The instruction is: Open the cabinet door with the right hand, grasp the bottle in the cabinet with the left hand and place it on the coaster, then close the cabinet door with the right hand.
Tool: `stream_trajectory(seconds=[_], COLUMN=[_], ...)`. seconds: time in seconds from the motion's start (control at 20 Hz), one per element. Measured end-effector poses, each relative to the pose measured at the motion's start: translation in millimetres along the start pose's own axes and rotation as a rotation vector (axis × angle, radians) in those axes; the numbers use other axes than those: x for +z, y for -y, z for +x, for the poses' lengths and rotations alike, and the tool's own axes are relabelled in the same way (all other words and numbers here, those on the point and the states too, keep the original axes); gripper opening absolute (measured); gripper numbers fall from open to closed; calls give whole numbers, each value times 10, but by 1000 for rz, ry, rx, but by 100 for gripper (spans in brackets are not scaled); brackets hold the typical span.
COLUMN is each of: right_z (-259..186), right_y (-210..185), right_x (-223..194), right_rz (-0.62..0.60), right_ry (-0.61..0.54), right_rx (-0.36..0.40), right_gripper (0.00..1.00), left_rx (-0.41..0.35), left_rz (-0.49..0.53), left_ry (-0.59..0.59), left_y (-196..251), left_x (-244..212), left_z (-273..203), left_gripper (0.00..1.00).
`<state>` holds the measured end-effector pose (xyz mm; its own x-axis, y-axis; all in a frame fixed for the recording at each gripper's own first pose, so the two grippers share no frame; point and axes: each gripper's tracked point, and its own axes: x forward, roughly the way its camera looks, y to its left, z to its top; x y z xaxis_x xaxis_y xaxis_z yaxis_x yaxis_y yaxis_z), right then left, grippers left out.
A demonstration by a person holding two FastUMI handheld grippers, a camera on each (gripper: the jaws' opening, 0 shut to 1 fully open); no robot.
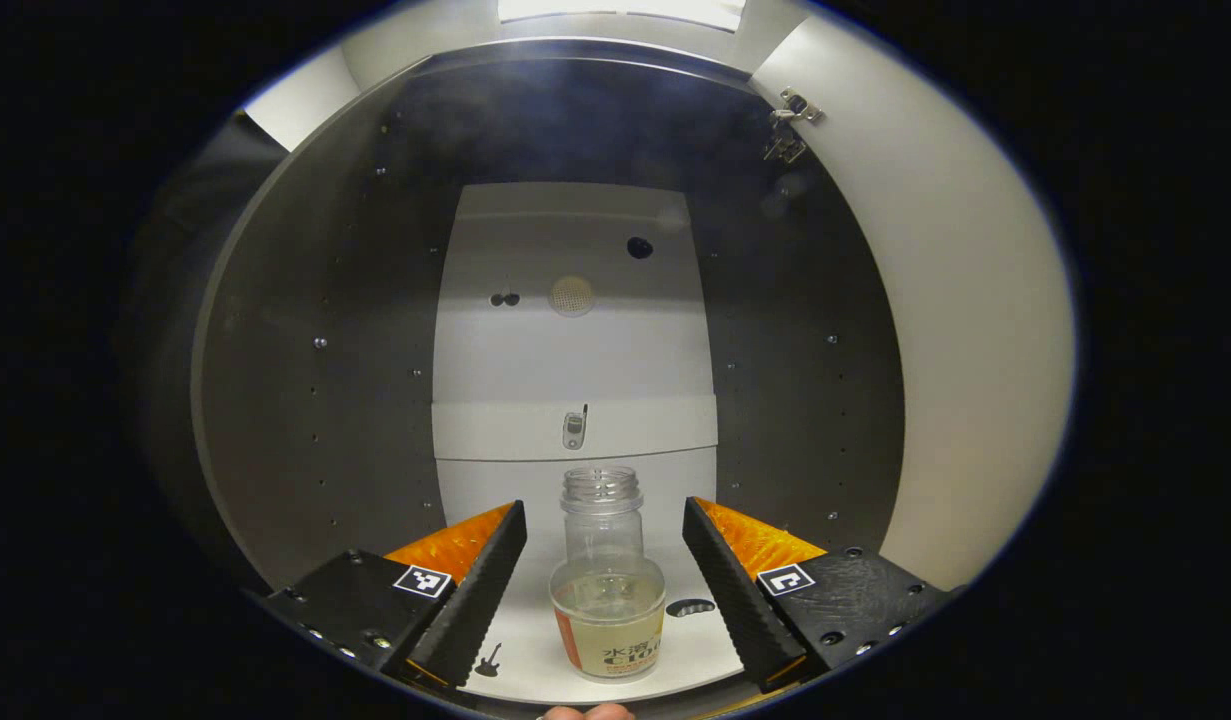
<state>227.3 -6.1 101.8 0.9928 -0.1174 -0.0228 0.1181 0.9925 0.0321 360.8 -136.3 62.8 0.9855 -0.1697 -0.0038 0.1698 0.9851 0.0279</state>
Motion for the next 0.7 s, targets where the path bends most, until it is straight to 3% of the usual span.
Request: stream_trajectory(seconds=[0.2, 0.25, 0.4, 0.5, 0.55, 0.6, 0.65, 0.7], right_z=[41, 46, 77, 78, 83, 87, 85, 79], right_y=[17, 17, 27, 26, 31, 31, 28, 28], right_x=[-13, -21, -35, -41, -47, -53, -58, -58], right_rz=[1, 1, 10, 19, 23, 25, 26, 26], right_ry=[0, -2, -7, -5, -5, -6, -7, -8], right_rx=[1, -1, -4, -2, -1, -1, 0, -1], right_gripper=[93, 94, 93, 94, 94, 94, 94, 94], left_rx=[-7, -5, 16, 15, 5, -5, -4, -1], left_rz=[-14, -13, -9, -7, -16, -21, -20, -16], left_ry=[-13, -7, 15, 5, 1, -2, 1, 3], left_y=[-19, -31, -79, -97, -83, -69, -84, -105], left_x=[-63, -56, -14, -7, -2, 6, 21, 33], left_z=[51, 67, 123, 51, 35, 8, -23, -65], left_gripper=[93, 83, 69, 46, 43, 42, 53, 54])
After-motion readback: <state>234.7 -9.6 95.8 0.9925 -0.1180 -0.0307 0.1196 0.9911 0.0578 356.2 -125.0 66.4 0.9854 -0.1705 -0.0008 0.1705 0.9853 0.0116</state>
